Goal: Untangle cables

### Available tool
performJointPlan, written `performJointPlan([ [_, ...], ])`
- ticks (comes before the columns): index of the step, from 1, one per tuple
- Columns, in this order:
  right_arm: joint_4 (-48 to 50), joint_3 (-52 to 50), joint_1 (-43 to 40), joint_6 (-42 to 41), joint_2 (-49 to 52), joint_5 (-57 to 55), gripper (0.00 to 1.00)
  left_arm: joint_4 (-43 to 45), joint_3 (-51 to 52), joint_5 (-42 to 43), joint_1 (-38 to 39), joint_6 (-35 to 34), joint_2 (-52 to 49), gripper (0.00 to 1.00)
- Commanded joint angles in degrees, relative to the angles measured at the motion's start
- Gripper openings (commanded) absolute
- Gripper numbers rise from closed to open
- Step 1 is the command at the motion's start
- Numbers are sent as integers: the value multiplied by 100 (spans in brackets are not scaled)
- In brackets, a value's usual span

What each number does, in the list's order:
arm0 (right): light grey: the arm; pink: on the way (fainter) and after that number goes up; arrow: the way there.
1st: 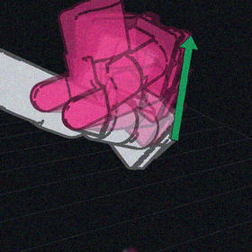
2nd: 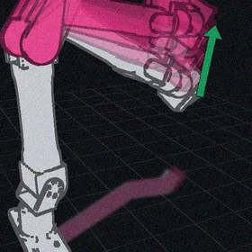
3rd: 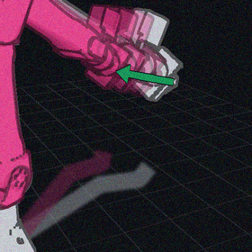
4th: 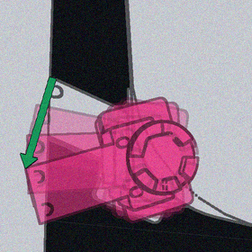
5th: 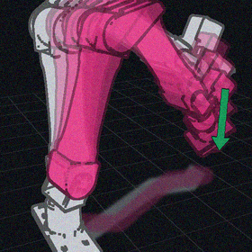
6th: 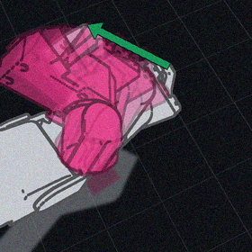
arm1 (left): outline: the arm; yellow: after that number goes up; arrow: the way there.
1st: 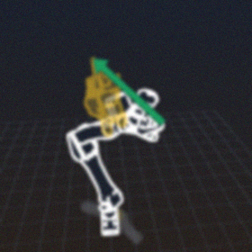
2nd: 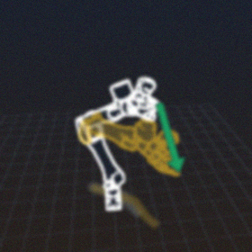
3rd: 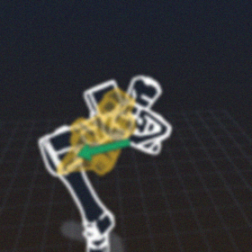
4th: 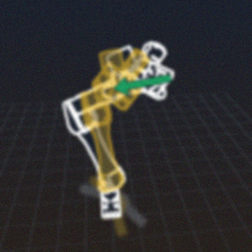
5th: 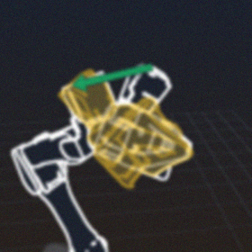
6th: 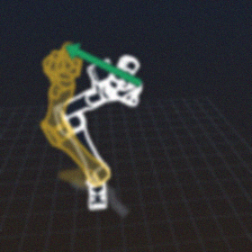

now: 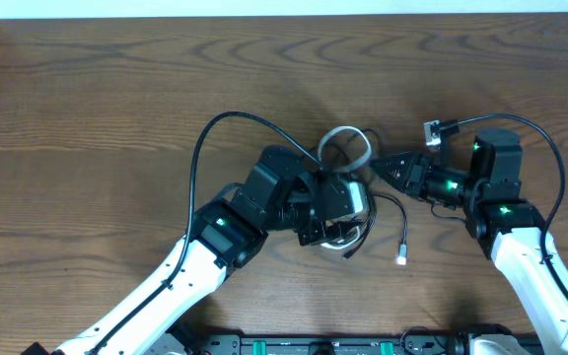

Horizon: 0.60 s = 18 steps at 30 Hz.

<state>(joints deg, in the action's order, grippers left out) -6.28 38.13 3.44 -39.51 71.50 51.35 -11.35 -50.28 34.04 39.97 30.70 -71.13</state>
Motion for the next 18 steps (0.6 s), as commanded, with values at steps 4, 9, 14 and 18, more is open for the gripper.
performJointPlan([
  [4,-79,33,-13,223,-35,-127,57,-59,-94,-177,9,33,72,58],
  [9,-245,33,114,509,-35,-284,60,-170,-94,-544,9,33,72,58],
  [14,-649,33,240,511,-35,-903,63,-334,-94,-953,9,31,72,78],
  [18,-846,33,385,514,-35,-1386,64,-564,-94,-1283,9,28,72,84],
])
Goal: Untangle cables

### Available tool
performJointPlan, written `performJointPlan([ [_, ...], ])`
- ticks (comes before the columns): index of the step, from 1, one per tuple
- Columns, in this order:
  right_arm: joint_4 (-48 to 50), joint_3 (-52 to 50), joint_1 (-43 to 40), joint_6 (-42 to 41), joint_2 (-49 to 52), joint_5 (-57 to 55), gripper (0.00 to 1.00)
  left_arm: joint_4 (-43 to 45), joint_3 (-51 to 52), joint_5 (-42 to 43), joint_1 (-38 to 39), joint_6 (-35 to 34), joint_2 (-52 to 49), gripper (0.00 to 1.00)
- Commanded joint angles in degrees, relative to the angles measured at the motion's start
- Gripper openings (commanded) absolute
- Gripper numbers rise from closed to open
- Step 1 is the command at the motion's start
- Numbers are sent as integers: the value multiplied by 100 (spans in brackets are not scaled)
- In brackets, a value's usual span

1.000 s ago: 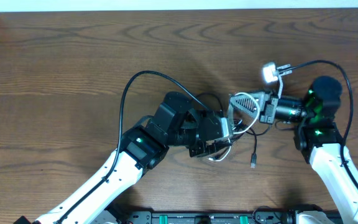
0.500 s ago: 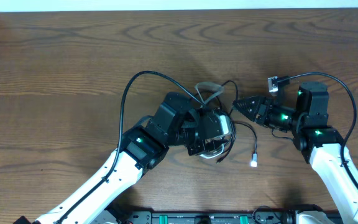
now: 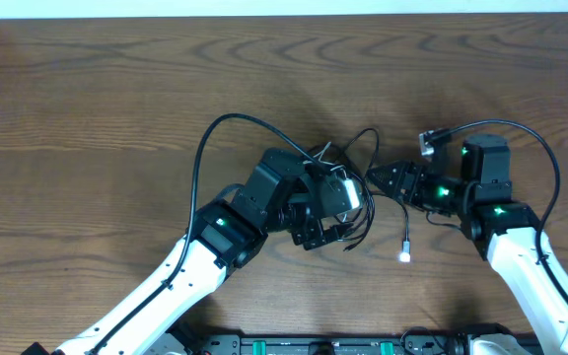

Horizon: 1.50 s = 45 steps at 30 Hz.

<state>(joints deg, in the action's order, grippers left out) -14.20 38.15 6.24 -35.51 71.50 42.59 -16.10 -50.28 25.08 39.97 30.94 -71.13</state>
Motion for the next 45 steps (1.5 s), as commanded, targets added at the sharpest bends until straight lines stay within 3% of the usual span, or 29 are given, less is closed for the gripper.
performJointPlan([
  [1,-94,31,146,116,-35,-656,65,-155,-94,-498,9,-17,72,88],
  [6,-286,31,348,177,-35,-1405,66,-317,-94,-1178,9,-407,72,94],
  [16,-317,31,852,837,-33,-1934,68,-304,-94,-3038,-24,-2203,72,100],
  [23,297,31,1268,1585,44,-2511,73,-271,-94,-3086,-363,-3134,72,98],
  [27,1040,31,1513,2520,339,-2629,76,-271,-94,-3069,-595,-3554,72,98],
  [34,2070,31,1578,3633,1517,-2702,66,-313,-94,-2983,-632,-3595,72,98],
  [39,2518,31,1578,3794,2133,-2677,62,-315,-94,-2983,-632,-3595,72,98],
  [45,2371,31,1587,3840,2216,-2461,59,-313,-94,-2983,-632,-3595,72,98],
])
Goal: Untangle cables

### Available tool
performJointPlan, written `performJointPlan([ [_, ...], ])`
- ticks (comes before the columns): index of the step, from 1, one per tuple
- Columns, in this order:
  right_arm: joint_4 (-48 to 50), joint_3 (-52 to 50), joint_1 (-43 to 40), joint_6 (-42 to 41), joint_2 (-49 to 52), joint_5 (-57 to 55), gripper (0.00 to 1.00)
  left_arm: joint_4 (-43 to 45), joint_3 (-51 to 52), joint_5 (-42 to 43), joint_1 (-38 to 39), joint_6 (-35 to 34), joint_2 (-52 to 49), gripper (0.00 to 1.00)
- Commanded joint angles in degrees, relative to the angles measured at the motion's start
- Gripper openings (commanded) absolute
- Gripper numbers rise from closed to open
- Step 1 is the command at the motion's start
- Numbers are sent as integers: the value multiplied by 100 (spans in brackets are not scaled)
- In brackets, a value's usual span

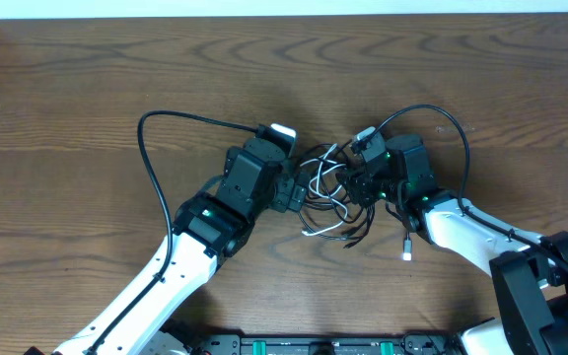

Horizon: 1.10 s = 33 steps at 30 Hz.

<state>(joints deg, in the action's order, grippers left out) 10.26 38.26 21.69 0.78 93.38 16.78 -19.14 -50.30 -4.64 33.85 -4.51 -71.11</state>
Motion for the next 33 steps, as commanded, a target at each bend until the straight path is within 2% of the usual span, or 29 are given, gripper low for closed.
performJointPlan([
  [1,-118,20,42,297,28,120,49,-9,-92,-11,-20,-52,70,98],
  [4,-284,20,42,514,33,118,16,-11,-92,15,-17,-52,70,98],
  [6,-337,20,42,509,33,122,1,-2,-92,153,-20,-52,70,98],
  [12,-321,22,37,350,-103,807,1,140,-92,748,-20,-52,72,98],
  [18,-490,22,37,184,-774,933,1,678,-92,1598,-20,-52,83,98],
  [26,-1165,22,37,212,-2135,929,1,1115,-92,1622,-20,-50,179,98],
  [33,-1447,22,37,208,-2850,929,1,1110,-92,1596,-20,-48,179,98],
])
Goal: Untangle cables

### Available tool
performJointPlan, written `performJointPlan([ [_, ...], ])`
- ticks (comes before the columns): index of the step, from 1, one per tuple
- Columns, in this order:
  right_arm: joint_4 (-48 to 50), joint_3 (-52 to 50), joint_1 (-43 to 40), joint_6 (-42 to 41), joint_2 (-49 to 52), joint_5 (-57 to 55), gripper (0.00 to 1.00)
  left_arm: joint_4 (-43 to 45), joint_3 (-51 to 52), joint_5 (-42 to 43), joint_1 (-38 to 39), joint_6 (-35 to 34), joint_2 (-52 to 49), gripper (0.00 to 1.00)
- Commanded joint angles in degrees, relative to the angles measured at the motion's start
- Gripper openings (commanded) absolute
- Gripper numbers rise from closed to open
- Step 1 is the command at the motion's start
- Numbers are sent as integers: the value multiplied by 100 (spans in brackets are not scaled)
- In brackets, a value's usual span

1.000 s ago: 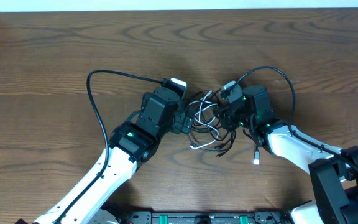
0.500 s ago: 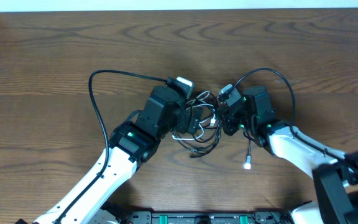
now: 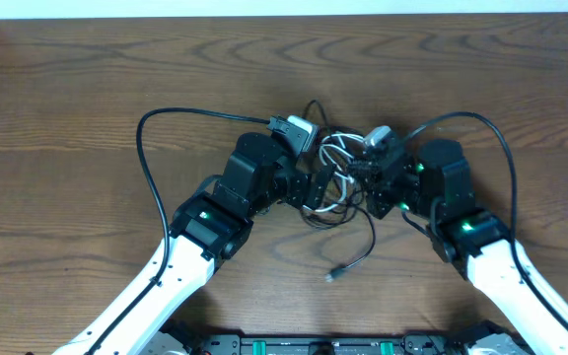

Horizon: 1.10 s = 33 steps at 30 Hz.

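Observation:
A tangle of white cable (image 3: 334, 151) and black cable (image 3: 316, 106) hangs between my two grippers at the table's middle. My left gripper (image 3: 316, 189) reaches in from the left and looks shut on the tangle's left side. Facing it from the right, my right gripper (image 3: 366, 183) looks shut on the right side. One black strand (image 3: 366, 248) trails toward the front and ends in a small plug (image 3: 332, 276) lying on the wood. The fingertips are partly hidden by the wires.
The brown wooden table (image 3: 87, 79) has its far edge along the top of the overhead view. Each arm carries its own black camera lead, looping at the left (image 3: 148, 138) and at the right (image 3: 481, 123). A black rail (image 3: 314, 345) runs along the front edge.
Both grippers and the tangle have shifted toward the far side. The right arm now reaches in from the front right. The trailing plug lay at the front right and now lies front centre.
The left gripper held the bundle at the centre with the right gripper apart on the right, a white-tipped plug lying in front. Then the right gripper was closer. Later both met at the spread tangle, and now they hold it farther back.

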<state>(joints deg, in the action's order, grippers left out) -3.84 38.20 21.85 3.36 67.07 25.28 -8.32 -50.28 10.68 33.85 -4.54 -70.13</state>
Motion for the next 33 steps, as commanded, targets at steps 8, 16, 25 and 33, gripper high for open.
performJointPlan([
  [8,-120,28,22,-164,-678,199,1,-216,-94,22,-20,44,79,98],
  [16,87,28,22,-404,-1193,363,1,-361,-94,-129,-20,258,79,98],
  [25,393,28,-83,-723,-1904,358,1,-361,-94,-129,-20,258,79,98],
  [33,195,28,-125,-708,-2247,306,3,-361,-94,-129,-20,256,-76,98],
])
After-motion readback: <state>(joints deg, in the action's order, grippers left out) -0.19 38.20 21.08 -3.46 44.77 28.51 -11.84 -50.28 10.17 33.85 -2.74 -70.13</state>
